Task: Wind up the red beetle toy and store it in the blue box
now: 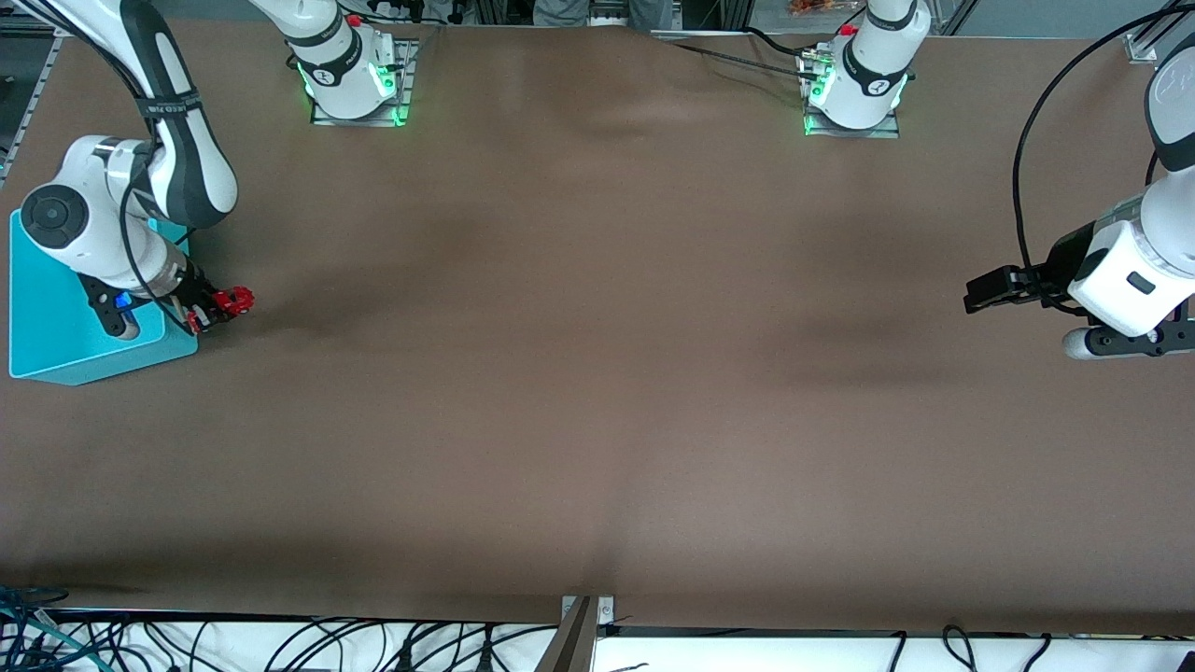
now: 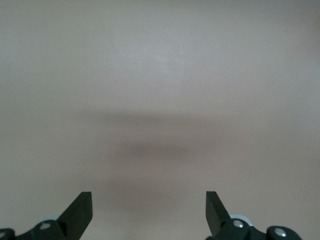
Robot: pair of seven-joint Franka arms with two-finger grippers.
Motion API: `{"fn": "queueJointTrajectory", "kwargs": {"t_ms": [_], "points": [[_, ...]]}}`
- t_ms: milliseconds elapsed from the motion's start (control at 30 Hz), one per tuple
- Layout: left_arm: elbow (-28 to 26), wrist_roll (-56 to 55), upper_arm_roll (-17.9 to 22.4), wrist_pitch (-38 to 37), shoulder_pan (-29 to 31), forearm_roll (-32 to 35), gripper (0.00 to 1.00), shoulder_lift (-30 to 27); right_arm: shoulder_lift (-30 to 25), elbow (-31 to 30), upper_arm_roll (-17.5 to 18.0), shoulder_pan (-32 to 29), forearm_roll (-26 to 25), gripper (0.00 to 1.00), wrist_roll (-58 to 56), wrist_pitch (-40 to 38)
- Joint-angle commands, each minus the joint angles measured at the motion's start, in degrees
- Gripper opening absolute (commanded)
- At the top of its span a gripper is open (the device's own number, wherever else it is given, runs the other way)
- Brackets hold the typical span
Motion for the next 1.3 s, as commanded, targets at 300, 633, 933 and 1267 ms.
{"fn": "queueJointTrajectory", "kwargs": {"t_ms": [300, 633, 933, 1267], "points": [[1.69, 1.10, 0.27, -1.13, -0.05, -0.83, 1.00, 0.75, -4.41, 0.14, -1.32, -0.78, -0.66, 0.00, -18.02, -7.63], [1.69, 1.10, 0.27, -1.13, -0.05, -0.91, 1.00, 0.75, -5.20, 3.22, -6.07, -1.13, -0.40, 0.00, -31.74, -14.04], [1.69, 1.10, 0.27, -1.13, 0.04, -0.82, 1.00, 0.75, -5.11, 4.27, -9.41, -1.13, -0.40, 0.00, -40.61, -15.01], [1.69, 1.10, 0.27, -1.22, 0.04, -0.82, 1.00, 0.75, -4.32, 4.63, -14.15, -1.30, -0.66, 0.00, -50.10, -14.40]]}}
